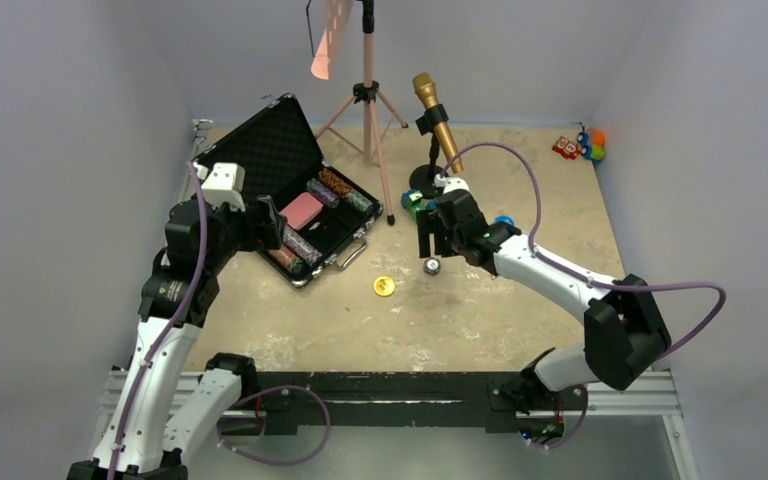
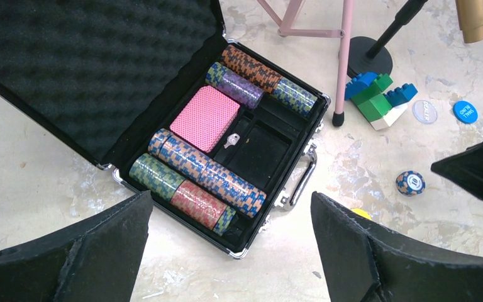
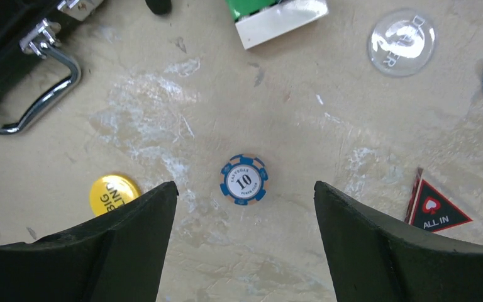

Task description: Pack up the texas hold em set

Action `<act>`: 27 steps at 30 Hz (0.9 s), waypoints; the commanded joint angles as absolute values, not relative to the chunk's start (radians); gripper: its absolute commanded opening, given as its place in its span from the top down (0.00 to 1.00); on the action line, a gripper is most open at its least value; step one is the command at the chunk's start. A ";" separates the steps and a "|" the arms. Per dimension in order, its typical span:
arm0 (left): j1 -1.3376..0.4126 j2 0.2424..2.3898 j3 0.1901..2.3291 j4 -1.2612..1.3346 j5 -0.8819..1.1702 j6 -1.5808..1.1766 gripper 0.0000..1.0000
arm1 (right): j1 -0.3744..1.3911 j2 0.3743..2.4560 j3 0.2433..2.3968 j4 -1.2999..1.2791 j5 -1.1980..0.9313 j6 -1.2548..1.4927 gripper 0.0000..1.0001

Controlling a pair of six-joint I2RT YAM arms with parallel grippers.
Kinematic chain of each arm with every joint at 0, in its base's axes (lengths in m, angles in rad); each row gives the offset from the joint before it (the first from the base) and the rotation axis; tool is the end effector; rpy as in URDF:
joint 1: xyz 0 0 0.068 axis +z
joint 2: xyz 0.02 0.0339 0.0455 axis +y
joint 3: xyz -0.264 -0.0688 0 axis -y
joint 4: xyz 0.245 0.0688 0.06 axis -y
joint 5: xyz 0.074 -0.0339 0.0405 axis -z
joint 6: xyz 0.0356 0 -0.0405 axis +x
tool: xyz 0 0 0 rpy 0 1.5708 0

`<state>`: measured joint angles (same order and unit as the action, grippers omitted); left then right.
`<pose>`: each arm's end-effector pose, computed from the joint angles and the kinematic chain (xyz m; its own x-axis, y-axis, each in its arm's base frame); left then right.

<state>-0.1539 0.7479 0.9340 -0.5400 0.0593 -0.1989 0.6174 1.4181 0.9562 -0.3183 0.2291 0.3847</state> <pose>0.1567 -0.0264 0.3594 -0.3768 -0.1412 -0.9155 0.1362 0.9691 -0.2055 0.2519 0.1689 0.2425 -0.6938 -0.0444 -0.7188 -0.1853 0.9755 0.1187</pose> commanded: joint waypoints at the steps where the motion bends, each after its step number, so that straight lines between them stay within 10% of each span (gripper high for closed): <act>1: -0.159 0.746 0.928 -0.505 0.081 -0.206 0.01 | 0.649 1.457 0.974 -0.371 0.239 0.385 0.16; 27: -0.158 0.737 0.927 -0.505 0.077 -0.215 0.01 | 0.691 1.670 1.033 -0.405 0.272 0.420 0.31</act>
<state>-0.1539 0.7471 0.9340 -0.5400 0.0677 -0.1997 0.6918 1.6665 0.9928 -0.4076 0.2459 0.4042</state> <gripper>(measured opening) 0.994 0.704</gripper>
